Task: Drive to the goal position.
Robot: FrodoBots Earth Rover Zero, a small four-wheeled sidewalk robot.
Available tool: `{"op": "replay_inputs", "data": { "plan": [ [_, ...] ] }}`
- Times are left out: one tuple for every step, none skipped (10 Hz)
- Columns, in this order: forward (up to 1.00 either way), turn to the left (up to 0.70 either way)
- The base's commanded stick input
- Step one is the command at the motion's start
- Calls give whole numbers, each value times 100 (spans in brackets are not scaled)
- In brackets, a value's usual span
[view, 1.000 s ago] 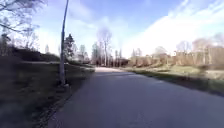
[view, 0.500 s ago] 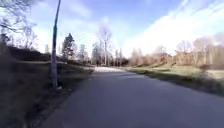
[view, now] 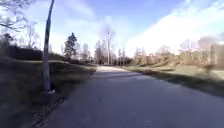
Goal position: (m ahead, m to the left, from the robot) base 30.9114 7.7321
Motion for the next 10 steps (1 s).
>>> {"op": "replay_inputs", "data": {
  "plan": [
    [100,0],
    [100,0],
    [100,0],
    [100,0],
    [100,0],
    [100,0],
    [100,0],
    [100,0],
    [100,0],
    [100,0]
  ]
}}
